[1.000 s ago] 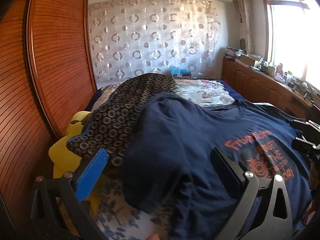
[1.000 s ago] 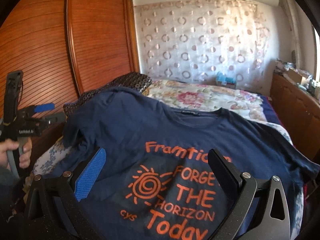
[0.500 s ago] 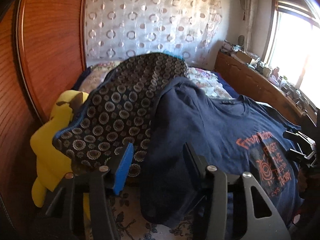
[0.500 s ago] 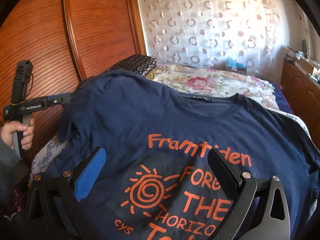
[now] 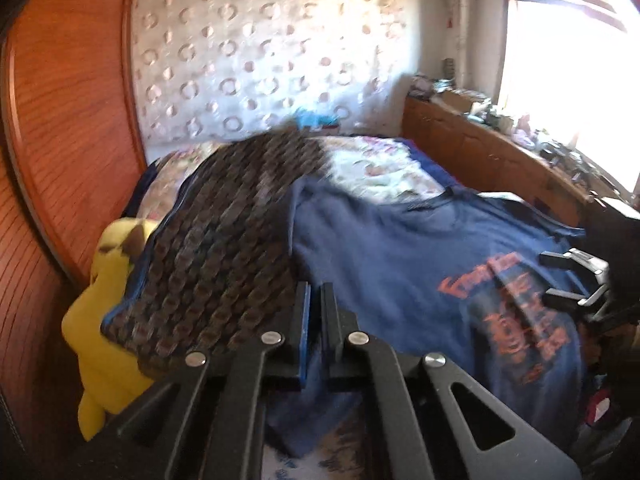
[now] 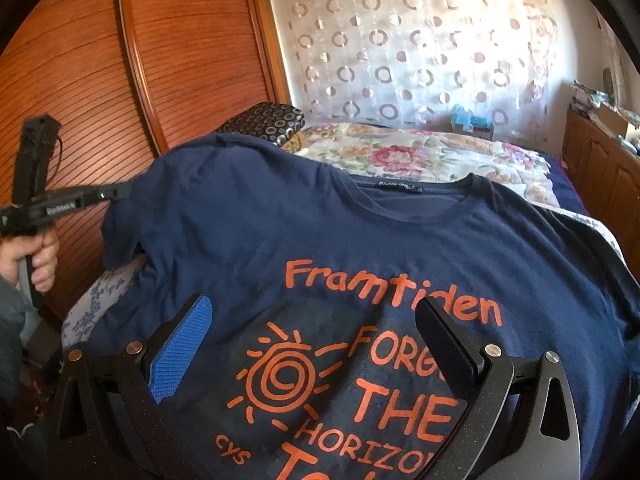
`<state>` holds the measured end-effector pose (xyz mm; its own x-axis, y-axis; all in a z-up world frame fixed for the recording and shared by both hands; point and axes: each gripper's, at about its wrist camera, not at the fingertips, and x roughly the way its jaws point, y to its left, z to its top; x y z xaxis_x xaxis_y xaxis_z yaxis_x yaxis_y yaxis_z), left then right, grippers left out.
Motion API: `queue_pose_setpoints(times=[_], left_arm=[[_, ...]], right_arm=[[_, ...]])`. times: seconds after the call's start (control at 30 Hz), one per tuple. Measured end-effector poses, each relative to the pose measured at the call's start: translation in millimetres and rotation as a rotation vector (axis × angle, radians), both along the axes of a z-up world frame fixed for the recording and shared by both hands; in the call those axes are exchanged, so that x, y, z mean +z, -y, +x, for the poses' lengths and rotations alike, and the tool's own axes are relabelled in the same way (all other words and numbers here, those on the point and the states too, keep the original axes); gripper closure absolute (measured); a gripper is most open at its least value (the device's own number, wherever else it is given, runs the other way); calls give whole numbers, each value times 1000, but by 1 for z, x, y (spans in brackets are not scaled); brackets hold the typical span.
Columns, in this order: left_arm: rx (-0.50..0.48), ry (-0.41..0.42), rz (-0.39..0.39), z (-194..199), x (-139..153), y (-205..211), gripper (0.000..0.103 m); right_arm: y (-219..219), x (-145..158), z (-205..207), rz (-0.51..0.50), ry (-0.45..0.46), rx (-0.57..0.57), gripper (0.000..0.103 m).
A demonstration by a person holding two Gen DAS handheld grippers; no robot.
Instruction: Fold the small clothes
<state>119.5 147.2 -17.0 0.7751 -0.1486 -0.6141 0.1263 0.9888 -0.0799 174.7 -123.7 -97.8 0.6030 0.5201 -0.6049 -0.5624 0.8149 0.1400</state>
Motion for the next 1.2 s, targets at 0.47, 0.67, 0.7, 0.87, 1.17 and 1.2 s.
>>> queue_pose_setpoints(times=[0.47, 0.67, 0.7, 0.87, 1.17, 1.2], left_arm=[[-154, 35, 43, 46, 46, 73, 75], [-50, -9, 82, 28, 24, 42, 62], [-42, -10, 77, 25, 21, 39, 61], [23, 7, 61, 0, 13, 12, 58], [138, 47, 25, -35, 9, -35, 56], [153, 48, 17, -38, 8, -40, 56]], right_arm=[[32, 5, -3, 23, 8, -66, 0], [24, 3, 0, 12, -8, -24, 4], [18, 2, 1, 9, -12, -7, 9], [-15, 1, 1, 17, -35, 98, 28], [-122, 3, 2, 6, -50, 342, 36], [-137, 1, 1, 1, -52, 367, 36]])
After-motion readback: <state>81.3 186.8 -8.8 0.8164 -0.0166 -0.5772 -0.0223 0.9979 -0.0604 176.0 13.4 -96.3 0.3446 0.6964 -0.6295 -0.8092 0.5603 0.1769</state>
